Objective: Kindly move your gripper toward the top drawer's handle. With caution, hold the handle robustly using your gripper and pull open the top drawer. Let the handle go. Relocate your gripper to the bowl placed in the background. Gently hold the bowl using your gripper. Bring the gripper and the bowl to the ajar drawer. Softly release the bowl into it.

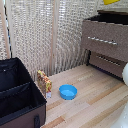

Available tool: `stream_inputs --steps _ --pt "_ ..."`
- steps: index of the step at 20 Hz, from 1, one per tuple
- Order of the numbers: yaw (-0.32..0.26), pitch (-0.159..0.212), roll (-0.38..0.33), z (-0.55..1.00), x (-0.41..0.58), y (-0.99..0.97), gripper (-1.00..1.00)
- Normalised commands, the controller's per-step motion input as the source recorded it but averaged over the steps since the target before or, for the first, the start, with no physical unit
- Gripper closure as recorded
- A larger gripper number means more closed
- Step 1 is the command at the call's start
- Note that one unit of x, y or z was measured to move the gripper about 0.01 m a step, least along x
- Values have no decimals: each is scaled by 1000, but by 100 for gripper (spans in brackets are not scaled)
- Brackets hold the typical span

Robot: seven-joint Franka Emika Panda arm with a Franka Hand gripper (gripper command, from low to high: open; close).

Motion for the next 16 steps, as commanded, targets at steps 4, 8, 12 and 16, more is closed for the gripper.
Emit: stream_inputs --steps 4,8,12,16 --pt "20 43 0 -41 -76 -17 -100" --pt "-2 12 0 86 12 -68 -100" --pt "-1 0 5 174 19 -42 -100" --pt "-1 -8 0 322 79 0 -100"
